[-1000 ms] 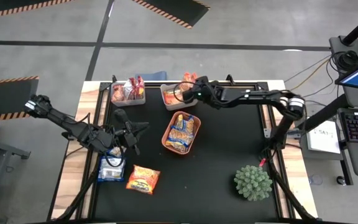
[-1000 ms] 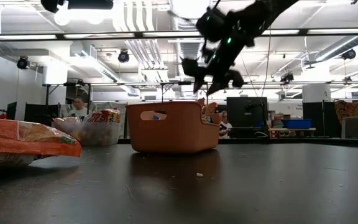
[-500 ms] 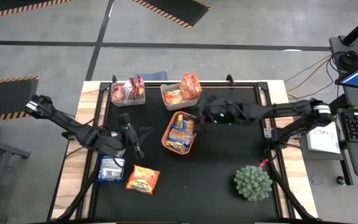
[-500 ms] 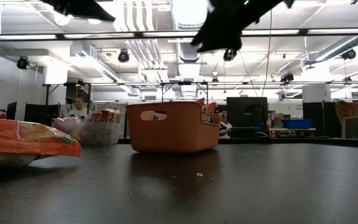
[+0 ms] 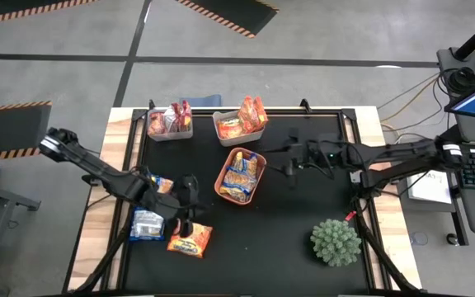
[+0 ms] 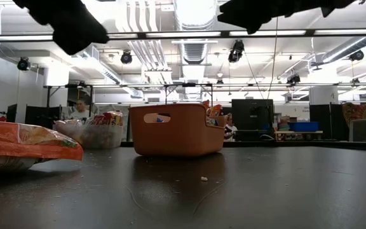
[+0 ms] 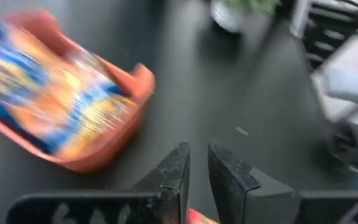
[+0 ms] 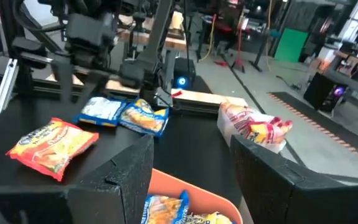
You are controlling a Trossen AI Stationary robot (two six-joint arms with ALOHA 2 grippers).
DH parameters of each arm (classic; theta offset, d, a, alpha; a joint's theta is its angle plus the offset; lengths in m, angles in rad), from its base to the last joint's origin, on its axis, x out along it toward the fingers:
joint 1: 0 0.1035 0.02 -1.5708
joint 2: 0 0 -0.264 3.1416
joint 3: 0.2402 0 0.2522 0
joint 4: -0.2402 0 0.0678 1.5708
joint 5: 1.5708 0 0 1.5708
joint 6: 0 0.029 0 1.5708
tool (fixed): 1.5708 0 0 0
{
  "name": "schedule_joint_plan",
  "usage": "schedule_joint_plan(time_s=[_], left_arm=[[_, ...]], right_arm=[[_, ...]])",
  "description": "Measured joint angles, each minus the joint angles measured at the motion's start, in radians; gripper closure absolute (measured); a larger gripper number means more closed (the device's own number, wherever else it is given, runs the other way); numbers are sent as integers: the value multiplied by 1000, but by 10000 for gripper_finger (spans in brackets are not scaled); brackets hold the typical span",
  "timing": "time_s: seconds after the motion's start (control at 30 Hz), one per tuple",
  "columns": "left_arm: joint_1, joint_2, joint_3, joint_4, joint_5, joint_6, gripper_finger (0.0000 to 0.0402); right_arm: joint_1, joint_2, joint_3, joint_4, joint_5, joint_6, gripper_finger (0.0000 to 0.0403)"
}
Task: Sort Maruchan noodles
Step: Put the orange bag into the white bin
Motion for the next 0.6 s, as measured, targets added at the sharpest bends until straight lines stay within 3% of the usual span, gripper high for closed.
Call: schedule_joint_plan(time_s=[0.2, 0.4, 0.6], left_arm=[[-1, 87, 129, -208, 179, -150, 338], [-23, 206, 266, -439, 222, -191, 267], [-68, 301, 306, -538, 225, -191, 184]], right_arm=[[0, -28, -15, 7, -1, -14, 200], [0, -19, -14, 5, -3, -15, 200], [0, -19, -14, 6, -4, -16, 200]])
